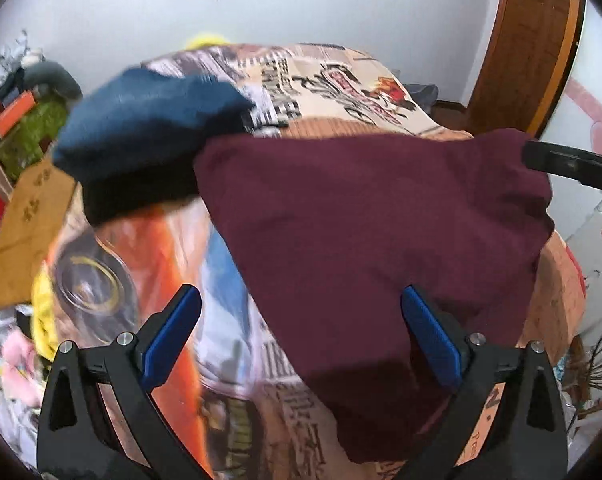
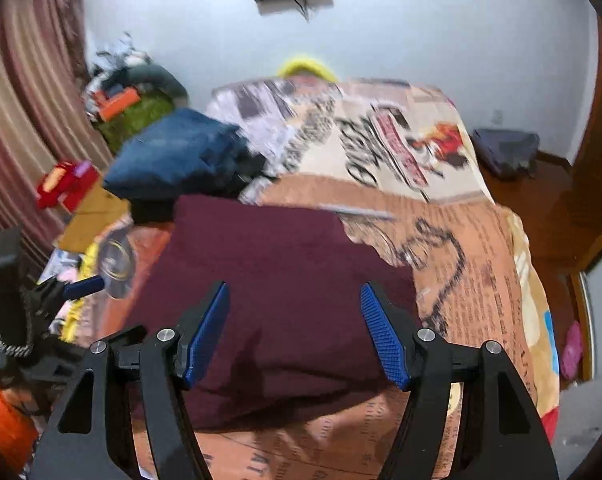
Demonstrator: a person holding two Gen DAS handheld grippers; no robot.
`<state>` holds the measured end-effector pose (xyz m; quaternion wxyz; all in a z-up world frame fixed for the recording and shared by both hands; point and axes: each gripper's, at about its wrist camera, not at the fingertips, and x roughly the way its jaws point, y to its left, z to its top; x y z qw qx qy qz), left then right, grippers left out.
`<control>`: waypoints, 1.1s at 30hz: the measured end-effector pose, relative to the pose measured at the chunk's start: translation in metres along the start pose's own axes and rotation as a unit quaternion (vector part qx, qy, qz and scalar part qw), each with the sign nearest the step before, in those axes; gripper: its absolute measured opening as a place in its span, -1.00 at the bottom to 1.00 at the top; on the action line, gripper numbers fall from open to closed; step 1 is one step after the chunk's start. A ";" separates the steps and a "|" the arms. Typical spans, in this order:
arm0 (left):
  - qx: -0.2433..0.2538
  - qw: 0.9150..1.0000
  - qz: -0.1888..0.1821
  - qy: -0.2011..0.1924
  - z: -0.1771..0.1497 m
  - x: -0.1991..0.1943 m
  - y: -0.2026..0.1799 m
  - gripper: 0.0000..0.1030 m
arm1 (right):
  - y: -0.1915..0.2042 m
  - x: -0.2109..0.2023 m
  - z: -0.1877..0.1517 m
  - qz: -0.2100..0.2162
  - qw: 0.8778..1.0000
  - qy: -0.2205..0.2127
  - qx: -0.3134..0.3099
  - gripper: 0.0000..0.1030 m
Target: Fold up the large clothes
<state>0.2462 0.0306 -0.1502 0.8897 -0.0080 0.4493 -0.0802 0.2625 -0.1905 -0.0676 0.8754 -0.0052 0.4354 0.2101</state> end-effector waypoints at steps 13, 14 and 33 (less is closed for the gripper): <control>0.016 0.997 -0.045 0.055 -0.039 0.026 -0.006 1.00 | -0.077 0.020 -0.042 -0.018 0.997 0.061 0.050 0.39; 0.015 0.997 -0.044 0.055 -0.042 0.022 -0.006 1.00 | -0.082 0.022 -0.045 -0.003 0.996 0.066 0.064 0.39; -0.081 0.996 0.031 -0.028 0.001 -0.036 0.048 0.99 | -0.047 -0.001 -0.002 0.006 0.999 0.052 0.006 0.44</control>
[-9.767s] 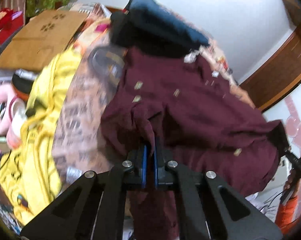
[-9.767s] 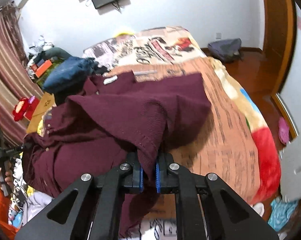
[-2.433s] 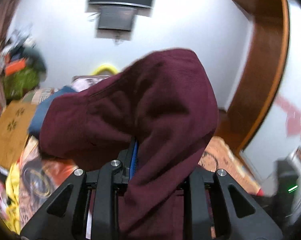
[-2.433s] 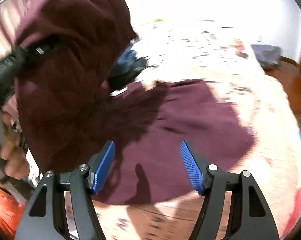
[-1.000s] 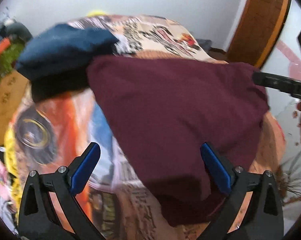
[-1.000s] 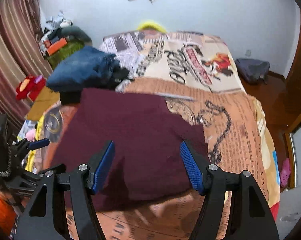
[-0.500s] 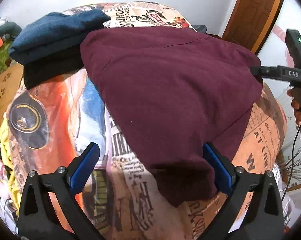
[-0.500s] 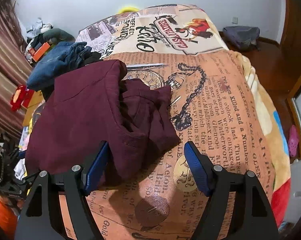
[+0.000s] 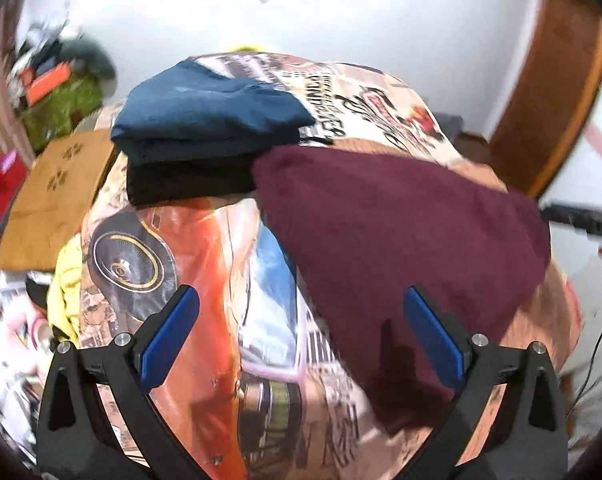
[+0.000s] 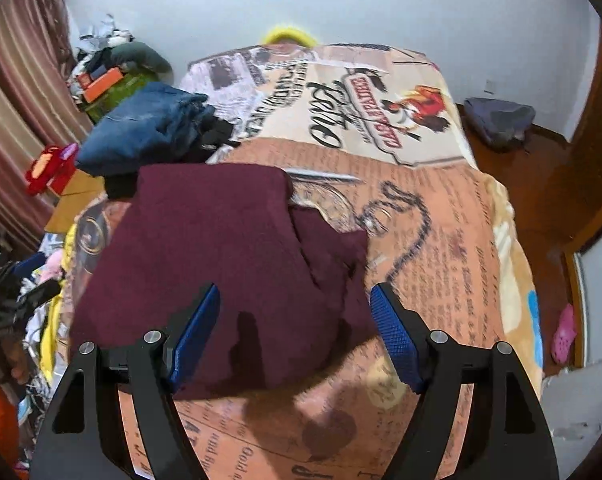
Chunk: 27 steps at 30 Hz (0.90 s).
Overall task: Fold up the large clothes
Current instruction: 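Grasp the folded blouse with both grippers and lift it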
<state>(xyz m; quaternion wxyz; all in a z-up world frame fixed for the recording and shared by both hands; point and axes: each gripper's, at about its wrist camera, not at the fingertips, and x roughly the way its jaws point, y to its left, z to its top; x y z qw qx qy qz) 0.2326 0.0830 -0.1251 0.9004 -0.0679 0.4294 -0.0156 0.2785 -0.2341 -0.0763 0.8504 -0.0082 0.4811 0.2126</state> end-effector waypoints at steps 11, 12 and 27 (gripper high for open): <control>-0.121 0.982 -0.115 0.091 0.014 0.075 0.019 0.99 | -0.030 0.068 0.011 0.051 0.993 0.092 0.053 0.53; -0.124 0.980 -0.118 0.100 0.012 0.082 0.017 0.99 | -0.037 0.072 0.009 0.064 0.991 0.100 0.069 0.66; -0.223 0.932 -0.233 0.165 0.010 0.157 0.019 0.99 | -0.068 0.117 0.013 0.202 0.952 0.162 0.163 0.88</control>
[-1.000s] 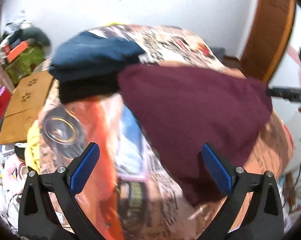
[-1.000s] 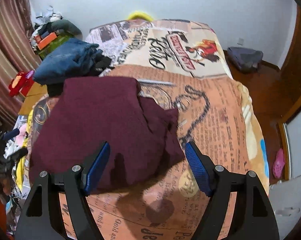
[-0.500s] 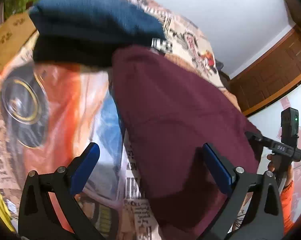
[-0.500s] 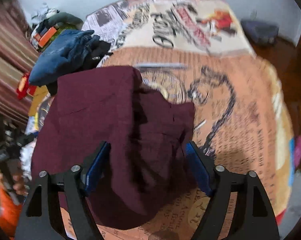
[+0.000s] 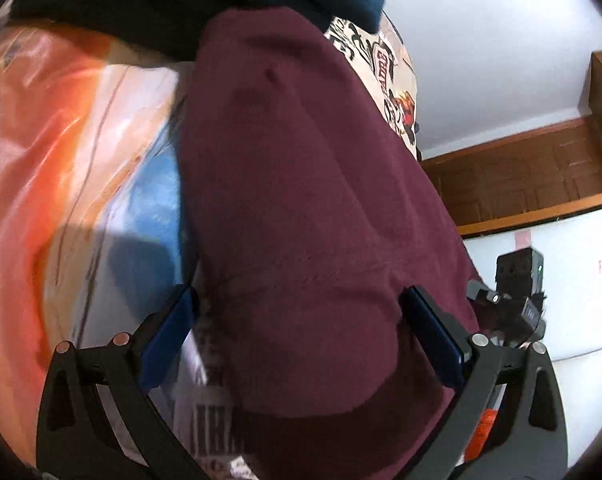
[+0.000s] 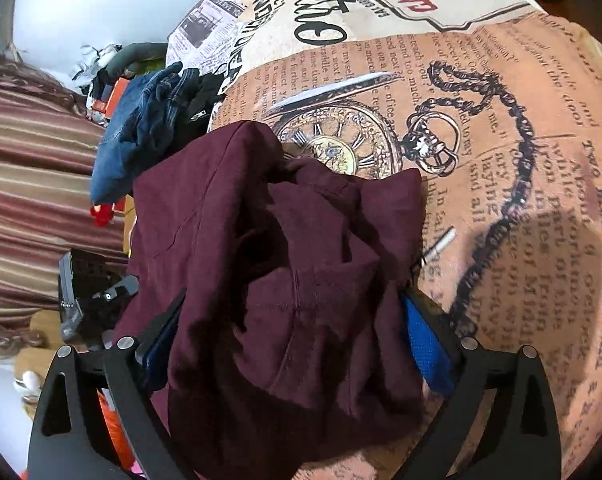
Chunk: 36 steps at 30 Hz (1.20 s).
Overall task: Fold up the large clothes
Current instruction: 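Grasp the folded blouse with both grippers and lift it, then carry the folded blouse with both grippers onto the jeans stack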
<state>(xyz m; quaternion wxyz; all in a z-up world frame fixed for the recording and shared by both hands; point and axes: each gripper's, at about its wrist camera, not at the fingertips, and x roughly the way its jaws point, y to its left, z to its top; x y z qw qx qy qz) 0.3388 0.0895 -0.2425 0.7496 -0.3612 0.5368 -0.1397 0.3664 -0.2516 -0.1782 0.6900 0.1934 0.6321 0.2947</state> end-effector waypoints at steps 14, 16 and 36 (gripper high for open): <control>0.040 0.999 -0.009 -0.021 -0.011 -0.017 -0.020 0.17 | 0.017 -0.021 -0.014 -0.012 0.999 -0.035 -0.010 -0.14; 0.048 0.998 -0.008 -0.025 -0.017 -0.028 -0.025 0.08 | 0.026 -0.024 -0.022 -0.011 0.999 -0.036 -0.011 -0.23; 0.199 0.962 0.002 -0.189 -0.005 -0.222 -0.117 -0.23 | 0.181 -0.078 -0.021 0.035 0.981 -0.136 -0.132 -0.42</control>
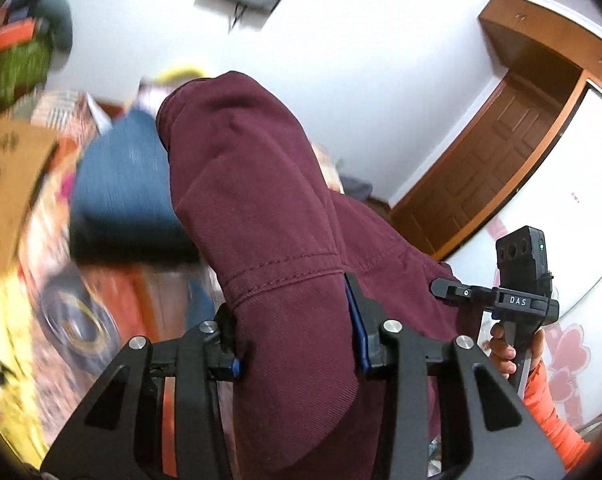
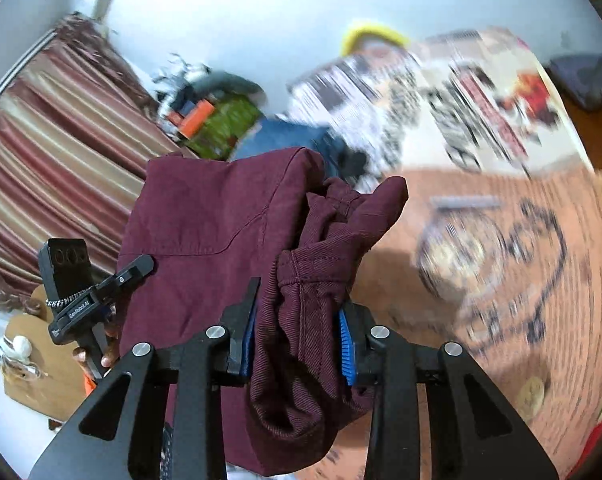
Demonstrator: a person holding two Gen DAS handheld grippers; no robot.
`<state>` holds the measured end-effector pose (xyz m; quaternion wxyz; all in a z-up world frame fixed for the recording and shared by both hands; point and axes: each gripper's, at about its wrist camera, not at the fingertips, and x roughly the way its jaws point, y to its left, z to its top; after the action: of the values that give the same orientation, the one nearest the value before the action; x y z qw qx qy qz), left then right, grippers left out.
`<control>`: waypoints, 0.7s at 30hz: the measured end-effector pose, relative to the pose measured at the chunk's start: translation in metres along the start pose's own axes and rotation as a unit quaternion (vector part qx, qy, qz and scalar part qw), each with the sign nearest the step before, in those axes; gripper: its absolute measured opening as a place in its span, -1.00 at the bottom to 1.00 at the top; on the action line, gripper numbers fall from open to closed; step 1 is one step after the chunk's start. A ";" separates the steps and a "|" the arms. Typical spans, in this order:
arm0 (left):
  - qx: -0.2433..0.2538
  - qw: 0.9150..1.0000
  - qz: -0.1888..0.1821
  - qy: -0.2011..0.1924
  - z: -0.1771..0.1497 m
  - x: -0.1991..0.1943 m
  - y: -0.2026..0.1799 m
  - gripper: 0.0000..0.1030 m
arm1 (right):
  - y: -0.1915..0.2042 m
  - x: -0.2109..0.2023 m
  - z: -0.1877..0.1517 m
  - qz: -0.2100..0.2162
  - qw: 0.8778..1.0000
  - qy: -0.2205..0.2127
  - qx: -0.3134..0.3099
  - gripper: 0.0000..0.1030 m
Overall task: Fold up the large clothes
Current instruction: 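Carry the folded blouse with both grippers onto the jeans stack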
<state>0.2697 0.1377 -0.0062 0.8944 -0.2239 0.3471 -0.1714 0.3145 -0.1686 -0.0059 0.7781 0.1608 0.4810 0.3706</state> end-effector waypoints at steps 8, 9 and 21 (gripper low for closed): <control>0.025 0.997 0.023 -0.069 0.115 -0.023 0.027 -0.23 | 0.047 0.032 0.080 0.031 0.998 -0.053 -0.026 -0.42; 0.028 0.997 0.027 -0.073 0.126 -0.023 0.032 -0.23 | 0.050 0.037 0.087 0.034 0.997 -0.056 -0.027 -0.42; -0.031 0.998 0.060 -0.010 0.187 0.087 0.192 -0.23 | 0.011 0.187 0.152 0.023 0.999 -0.041 0.000 -0.42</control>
<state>0.4905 0.3119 -0.0303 0.8990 -0.2324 0.3563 -0.1045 0.4905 -0.0087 -0.0431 0.7886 0.1871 0.4448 0.3813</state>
